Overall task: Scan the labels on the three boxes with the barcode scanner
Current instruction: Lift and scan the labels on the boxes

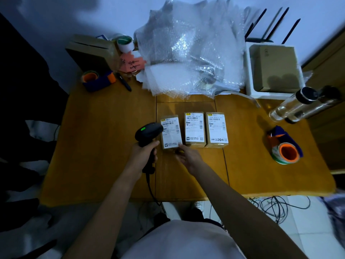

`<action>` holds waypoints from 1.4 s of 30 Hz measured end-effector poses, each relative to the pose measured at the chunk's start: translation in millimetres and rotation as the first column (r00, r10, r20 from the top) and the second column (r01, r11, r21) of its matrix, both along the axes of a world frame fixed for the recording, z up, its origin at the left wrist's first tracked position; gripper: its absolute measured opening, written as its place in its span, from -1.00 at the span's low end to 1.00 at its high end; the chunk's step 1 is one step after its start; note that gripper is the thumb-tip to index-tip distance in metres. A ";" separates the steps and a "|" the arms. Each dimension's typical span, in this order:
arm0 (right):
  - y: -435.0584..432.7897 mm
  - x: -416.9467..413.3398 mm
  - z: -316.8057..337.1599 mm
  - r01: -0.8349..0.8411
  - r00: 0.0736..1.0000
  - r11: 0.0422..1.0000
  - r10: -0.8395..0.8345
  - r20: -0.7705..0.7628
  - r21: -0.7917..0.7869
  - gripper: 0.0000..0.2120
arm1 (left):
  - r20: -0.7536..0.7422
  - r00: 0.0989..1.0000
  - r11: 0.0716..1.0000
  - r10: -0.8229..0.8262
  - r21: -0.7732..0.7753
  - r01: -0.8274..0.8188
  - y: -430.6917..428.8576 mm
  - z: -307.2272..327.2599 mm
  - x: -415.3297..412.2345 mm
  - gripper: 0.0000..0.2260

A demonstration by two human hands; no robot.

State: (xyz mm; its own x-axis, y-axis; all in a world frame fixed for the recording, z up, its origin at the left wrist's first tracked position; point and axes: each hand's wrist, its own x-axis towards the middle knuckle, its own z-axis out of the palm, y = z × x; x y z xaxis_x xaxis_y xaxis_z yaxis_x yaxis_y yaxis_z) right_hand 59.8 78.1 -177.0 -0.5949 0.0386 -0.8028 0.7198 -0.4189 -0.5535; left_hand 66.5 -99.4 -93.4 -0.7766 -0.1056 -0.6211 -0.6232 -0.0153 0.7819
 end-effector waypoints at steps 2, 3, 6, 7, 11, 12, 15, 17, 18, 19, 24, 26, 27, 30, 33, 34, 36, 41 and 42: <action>5.5 2.9 6.9 -0.076 0.997 0.995 0.075 0.009 0.059 -0.68 | -0.019 1.000 1.000 -0.024 -0.003 0.023 3.7 0.0 -2.7 -0.82; 8.3 4.1 9.7 -0.145 0.989 0.980 0.145 0.009 0.136 -0.70 | -0.029 0.999 0.999 -0.033 -0.001 0.033 5.4 0.2 -3.7 -0.80; 20.7 6.5 20.2 -0.301 0.936 0.854 0.349 -0.039 0.424 -0.82 | -0.051 0.997 0.999 -0.050 0.019 0.051 12.5 1.7 -5.1 -0.80; 25.4 4.6 21.6 -0.308 0.919 0.799 0.390 -0.054 0.517 -0.83 | -0.051 0.997 0.998 -0.055 0.024 0.056 14.7 1.2 -5.2 -0.81; 41.6 -9.3 24.5 -0.315 0.842 0.544 0.538 -0.035 0.778 -0.83 | -0.045 0.995 0.995 -0.089 0.034 0.091 21.5 -2.1 -5.2 -0.84; 45.1 -13.6 24.3 -0.307 0.828 0.472 0.561 -0.013 0.826 -0.83 | -0.040 0.994 0.994 -0.104 0.036 0.105 23.3 -2.7 -4.9 -0.83; 52.9 -22.8 25.3 -0.283 0.801 0.278 0.594 0.067 0.918 -0.71 | -0.028 0.989 0.988 -0.144 0.045 0.145 32.2 -2.0 -2.6 -0.82; 56.4 -29.2 26.0 -0.301 0.778 0.177 0.613 0.135 0.937 -0.59 | -0.032 0.988 0.987 -0.151 0.046 0.153 38.5 -2.1 -0.9 -0.84; 58.5 -32.1 24.9 -0.320 0.769 0.141 0.616 0.170 0.937 -0.53 | -0.034 0.987 0.987 -0.154 0.043 0.156 40.7 -2.3 -0.1 -0.84; 59.6 -35.2 24.3 -0.351 0.760 0.115 0.615 0.211 0.929 -0.46 | -0.034 0.987 0.987 -0.157 0.039 0.158 42.7 -3.3 0.2 -0.83; 55.7 -45.3 20.7 -0.411 0.747 0.053 0.592 0.303 0.910 -0.22 | -0.033 0.985 0.984 -0.170 0.042 0.171 44.9 -9.0 0.4 -0.80; 53.1 -48.4 22.5 -0.431 0.747 0.042 0.576 0.331 0.901 -0.18 | -0.029 0.986 0.985 -0.162 0.050 0.163 43.2 -10.7 -0.7 -0.81; 52.2 -49.4 23.2 -0.447 0.744 0.035 0.570 0.349 0.894 -0.16 | -0.027 0.987 0.986 -0.158 0.053 0.159 42.3 -11.1 -1.3 -0.82; 50.4 -50.9 26.2 -0.465 0.727 -0.011 0.567 0.389 0.885 -0.18 | -0.009 0.990 0.989 -0.142 0.049 0.142 40.6 -12.3 -4.0 -0.82; 47.3 -51.0 26.7 -0.428 0.729 -0.048 0.571 0.377 0.902 -0.21 | -0.013 0.990 0.988 -0.143 0.062 0.143 39.4 -14.1 -5.4 -0.82; 46.4 -51.2 26.7 -0.418 0.729 -0.056 0.576 0.371 0.907 -0.22 | -0.019 0.989 0.987 -0.144 0.066 0.145 39.2 -15.0 -5.6 -0.82; 45.1 -52.0 27.5 -0.410 0.727 -0.057 0.582 0.364 0.910 -0.22 | -0.027 0.988 0.986 -0.151 0.066 0.152 38.9 -16.7 -5.8 -0.81; 42.0 -55.4 28.9 -0.427 0.723 -0.024 0.591 0.358 0.904 -0.21 | -0.020 0.986 0.984 -0.163 0.068 0.164 39.4 -19.0 -7.5 -0.81; 40.9 -55.1 29.0 -0.430 0.723 -0.021 0.591 0.358 0.902 -0.20 | -0.016 0.986 0.984 -0.166 0.067 0.166 39.5 -18.7 -7.9 -0.81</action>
